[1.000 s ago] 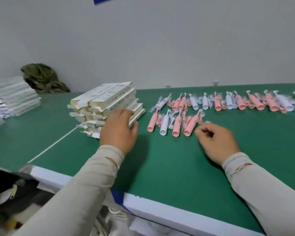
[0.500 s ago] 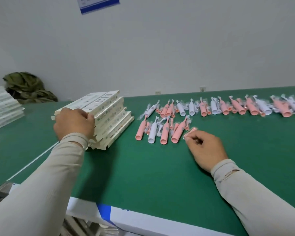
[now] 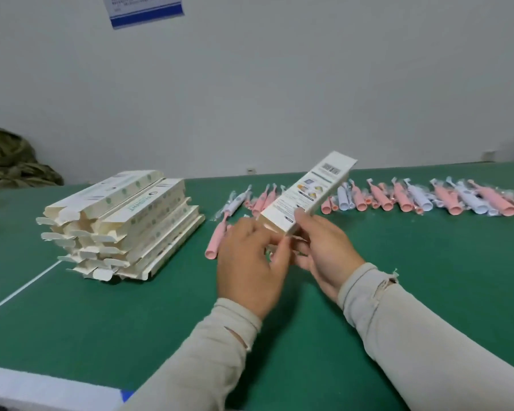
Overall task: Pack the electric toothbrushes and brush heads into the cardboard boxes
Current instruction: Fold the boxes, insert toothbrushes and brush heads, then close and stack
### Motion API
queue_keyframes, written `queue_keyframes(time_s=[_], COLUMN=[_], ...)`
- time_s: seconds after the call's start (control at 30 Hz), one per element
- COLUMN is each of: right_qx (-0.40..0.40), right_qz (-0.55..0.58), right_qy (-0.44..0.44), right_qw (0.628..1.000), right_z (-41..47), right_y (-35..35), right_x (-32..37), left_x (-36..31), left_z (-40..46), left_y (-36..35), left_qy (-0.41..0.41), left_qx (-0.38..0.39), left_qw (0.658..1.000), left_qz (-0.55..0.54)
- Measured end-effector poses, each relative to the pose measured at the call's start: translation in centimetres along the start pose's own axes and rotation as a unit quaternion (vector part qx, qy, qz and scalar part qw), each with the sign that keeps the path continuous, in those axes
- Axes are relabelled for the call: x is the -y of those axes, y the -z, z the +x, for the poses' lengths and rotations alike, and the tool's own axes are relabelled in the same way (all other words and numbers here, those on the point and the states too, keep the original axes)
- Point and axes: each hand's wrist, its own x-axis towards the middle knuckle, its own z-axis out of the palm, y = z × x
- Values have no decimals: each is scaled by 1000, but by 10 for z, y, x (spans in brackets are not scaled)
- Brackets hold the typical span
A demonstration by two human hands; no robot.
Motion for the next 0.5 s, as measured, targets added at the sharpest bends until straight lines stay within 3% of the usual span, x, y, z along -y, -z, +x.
queue_keyframes(time_s=[0.07, 0.13, 0.17, 0.23, 0.27, 0.3, 0.37, 0.4, 0.43, 0.5], right_qx=[-44, -67, -70, -68, -62, -55, -24, -8, 3, 2], right_qz=[13, 53, 60, 52, 57, 68, 85, 89, 91, 63], right_qy=[7, 7, 1, -26, -44, -63, -100, -109, -107, -80], right_qw=[999, 996, 996, 996, 995, 994, 991, 990, 990, 995], right_z=[4, 9, 10, 12, 12, 11, 7, 5, 5, 6], right_y=[8, 26, 35, 49, 53, 54, 47, 42, 39, 35], right_x=[3, 3, 4, 7, 6, 3, -3, -6, -9, -13], left_x=[-7, -7, -7, -2, 0, 1, 4, 5, 6, 13], left_z=[-5, -3, 1, 19, 30, 39, 45, 43, 40, 38], left_y=[-18, -27, -28, -35, -38, -44, -56, -61, -66, -75], left_qy=[-68, -99, -73, 71, 172, 268, 388, 414, 425, 425], left_qx=[43, 20, -22, -90, -53, 35, 213, 248, 242, 191], left_qw=[997, 994, 991, 971, 946, 898, 754, 695, 657, 615], left_qz=[13, -52, -108, -208, -271, -347, -485, -532, -574, -636])
